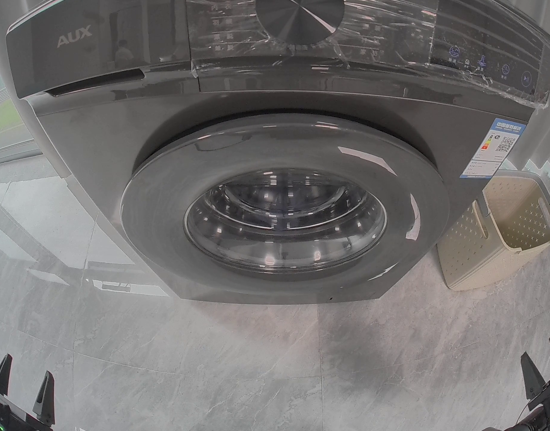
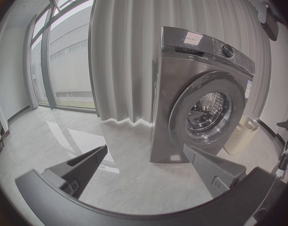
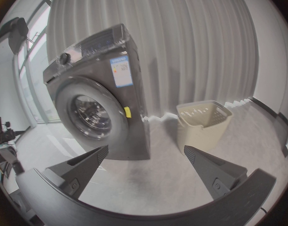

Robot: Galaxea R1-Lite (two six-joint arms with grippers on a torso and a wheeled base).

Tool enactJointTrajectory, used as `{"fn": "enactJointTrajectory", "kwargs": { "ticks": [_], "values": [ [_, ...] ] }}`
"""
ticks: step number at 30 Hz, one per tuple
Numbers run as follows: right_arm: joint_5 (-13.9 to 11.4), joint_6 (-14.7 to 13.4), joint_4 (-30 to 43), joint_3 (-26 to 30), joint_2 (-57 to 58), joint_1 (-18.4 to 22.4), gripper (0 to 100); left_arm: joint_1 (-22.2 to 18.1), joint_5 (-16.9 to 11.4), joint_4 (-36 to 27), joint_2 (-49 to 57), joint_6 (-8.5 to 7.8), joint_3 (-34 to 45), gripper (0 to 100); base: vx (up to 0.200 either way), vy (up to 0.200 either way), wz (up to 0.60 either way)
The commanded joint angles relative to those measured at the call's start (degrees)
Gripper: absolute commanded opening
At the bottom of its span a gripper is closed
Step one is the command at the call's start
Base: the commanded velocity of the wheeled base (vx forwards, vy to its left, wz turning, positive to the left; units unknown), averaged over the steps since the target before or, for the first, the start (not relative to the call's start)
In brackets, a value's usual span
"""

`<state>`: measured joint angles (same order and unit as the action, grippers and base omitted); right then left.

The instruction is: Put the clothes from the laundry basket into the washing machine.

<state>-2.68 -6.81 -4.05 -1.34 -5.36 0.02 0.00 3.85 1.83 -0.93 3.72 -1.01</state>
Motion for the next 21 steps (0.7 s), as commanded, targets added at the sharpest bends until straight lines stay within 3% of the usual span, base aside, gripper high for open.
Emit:
{"fn": "enactJointTrajectory", "kwargs": {
  "ticks": [1, 4, 6, 9, 10, 11, 21],
  "values": [
    [4.70, 1.10, 0.88, 1.25, 4.92, 0.77, 100, 0.00, 0.01, 0.02, 0.49, 0.06, 0.92, 100, 0.000, 0.000, 0.00],
    [7.08, 2.51, 2.11, 1.34, 4.92, 0.77, 100, 0.00, 0.01, 0.02, 0.49, 0.06, 0.92, 100, 0.000, 0.000, 0.00],
    [7.25, 2.77, 2.64, 1.25, 4.92, 0.77, 100, 0.00, 0.01, 0.02, 0.49, 0.06, 0.92, 100, 0.000, 0.000, 0.00],
    [6.29, 4.27, 3.78, 0.99, 4.84, 0.68, 100, 0.00, 0.10, 0.02, 0.49, 0.06, 0.92, 100, 0.000, 0.000, 0.00],
    [3.56, 6.64, 4.84, 1.08, 4.66, 0.68, 100, 0.00, 0.10, 0.02, 0.49, 0.06, 0.92, 100, 0.000, 0.000, 0.00],
    [2.42, 7.69, 5.19, 0.90, 4.57, 0.68, 100, 0.00, 0.10, 0.02, 0.49, 0.06, 0.92, 100, 0.000, 0.000, 0.00],
    [1.89, 6.81, 4.66, 1.17, 4.66, 0.68, 100, 0.00, 0.10, 0.02, 0.49, -0.03, 0.92, 100, 0.000, 0.000, 0.00]
  ]
}}
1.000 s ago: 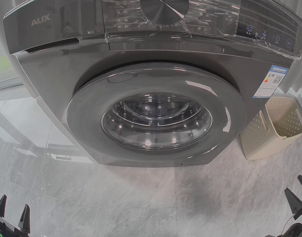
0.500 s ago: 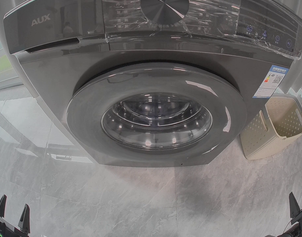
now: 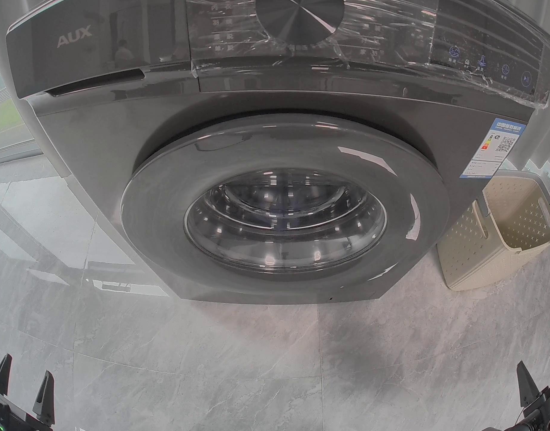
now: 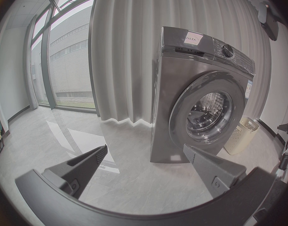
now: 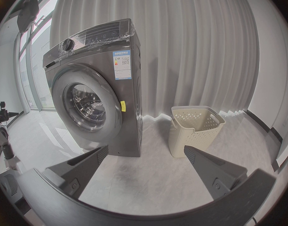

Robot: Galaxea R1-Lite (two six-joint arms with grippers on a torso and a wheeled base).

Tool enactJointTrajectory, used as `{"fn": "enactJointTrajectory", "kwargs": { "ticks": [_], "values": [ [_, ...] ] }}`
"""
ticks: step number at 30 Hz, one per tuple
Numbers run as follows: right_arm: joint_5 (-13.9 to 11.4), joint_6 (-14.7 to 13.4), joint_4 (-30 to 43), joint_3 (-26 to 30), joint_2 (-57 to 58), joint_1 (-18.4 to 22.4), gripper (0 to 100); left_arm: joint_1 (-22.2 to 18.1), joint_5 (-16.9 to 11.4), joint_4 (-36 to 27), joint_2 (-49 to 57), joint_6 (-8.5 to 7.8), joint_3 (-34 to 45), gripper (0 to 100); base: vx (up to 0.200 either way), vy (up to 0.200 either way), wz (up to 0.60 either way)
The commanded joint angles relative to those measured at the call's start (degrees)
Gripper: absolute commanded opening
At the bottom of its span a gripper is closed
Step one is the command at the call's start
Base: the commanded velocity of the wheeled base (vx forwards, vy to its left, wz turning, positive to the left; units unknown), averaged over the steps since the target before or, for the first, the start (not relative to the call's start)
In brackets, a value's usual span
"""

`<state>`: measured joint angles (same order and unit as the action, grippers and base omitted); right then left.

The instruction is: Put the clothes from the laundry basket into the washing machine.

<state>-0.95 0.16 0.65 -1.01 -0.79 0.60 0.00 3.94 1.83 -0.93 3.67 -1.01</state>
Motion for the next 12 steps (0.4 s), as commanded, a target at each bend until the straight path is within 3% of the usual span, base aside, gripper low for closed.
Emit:
{"fn": "enactJointTrajectory", "kwargs": {
  "ticks": [1, 12],
  "values": [
    [0.16, -0.16, -0.03, 0.84, 0.09, 0.11, 100, 0.00, 0.02, 0.02, 0.57, 0.02, 0.92, 100, 0.000, 0.000, 0.00],
    [0.16, -0.07, -0.03, 0.84, 0.09, 0.11, 100, 0.00, 0.02, 0.02, 0.57, 0.02, 0.92, 100, 0.000, 0.000, 0.00]
  ]
}}
